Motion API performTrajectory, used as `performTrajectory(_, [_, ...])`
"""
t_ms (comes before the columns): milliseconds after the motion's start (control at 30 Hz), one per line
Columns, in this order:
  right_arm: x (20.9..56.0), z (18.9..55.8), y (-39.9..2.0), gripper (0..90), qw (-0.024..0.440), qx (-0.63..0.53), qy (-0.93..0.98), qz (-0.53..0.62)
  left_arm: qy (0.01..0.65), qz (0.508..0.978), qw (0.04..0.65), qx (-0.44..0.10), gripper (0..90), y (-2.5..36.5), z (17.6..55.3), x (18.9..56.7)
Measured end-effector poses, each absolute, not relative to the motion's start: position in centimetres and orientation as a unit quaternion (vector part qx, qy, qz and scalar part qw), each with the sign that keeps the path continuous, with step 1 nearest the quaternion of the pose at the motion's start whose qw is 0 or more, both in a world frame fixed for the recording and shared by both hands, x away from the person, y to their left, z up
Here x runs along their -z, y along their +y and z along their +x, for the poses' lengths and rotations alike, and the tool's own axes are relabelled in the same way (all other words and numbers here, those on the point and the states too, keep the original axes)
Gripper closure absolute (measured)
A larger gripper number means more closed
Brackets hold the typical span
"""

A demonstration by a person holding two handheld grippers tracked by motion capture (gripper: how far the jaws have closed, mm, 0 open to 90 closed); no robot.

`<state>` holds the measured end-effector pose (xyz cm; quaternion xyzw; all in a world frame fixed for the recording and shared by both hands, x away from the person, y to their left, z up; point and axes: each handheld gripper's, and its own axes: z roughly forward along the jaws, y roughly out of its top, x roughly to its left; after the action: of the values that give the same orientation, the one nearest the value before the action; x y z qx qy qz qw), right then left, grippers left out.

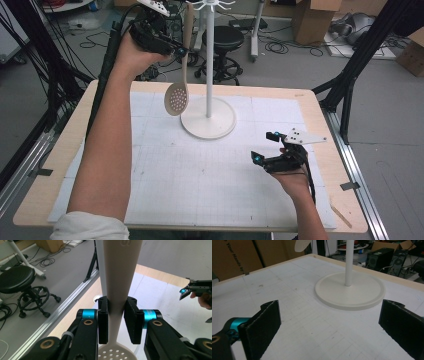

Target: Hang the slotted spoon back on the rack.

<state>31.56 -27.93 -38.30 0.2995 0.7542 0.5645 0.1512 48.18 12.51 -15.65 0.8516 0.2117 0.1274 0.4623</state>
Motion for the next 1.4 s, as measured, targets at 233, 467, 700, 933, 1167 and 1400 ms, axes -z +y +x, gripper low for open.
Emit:
performTrajectory(233, [38.3, 31.6, -27.9, 3.0, 0.152, -0.564, 0.755, 0.298, 0.207, 0.851, 0.465, -0.131, 74.6, 12.5, 48.0, 15.5])
performTrajectory(467, [38.3, 31.6, -27.8, 3.0, 0.153, -0.563, 0.756, 0.295, 0.205, 0.854, 0.46, -0.13, 74.6, 12.3, 47.9, 15.5])
performTrajectory(700, [38.3, 31.6, -27.8, 3.0, 0.151, -0.564, 0.756, 0.296, 0.207, 0.855, 0.457, -0.129, 74.5, 11.7, 48.3, 15.4])
performTrajectory(933, [38.3, 31.5, -27.8, 3.0, 0.153, -0.564, 0.756, 0.297, 0.214, 0.86, 0.445, -0.127, 74.5, 10.8, 48.8, 15.6])
performTrajectory(1167, [38.3, 31.5, -27.8, 3.0, 0.154, -0.562, 0.757, 0.298, 0.222, 0.86, 0.441, -0.126, 74.5, 10.6, 49.4, 16.0])
performTrajectory(1400, [38.4, 31.5, -27.8, 3.1, 0.152, -0.558, 0.759, 0.299, 0.233, 0.858, 0.44, -0.128, 74.4, 11.0, 50.1, 16.3])
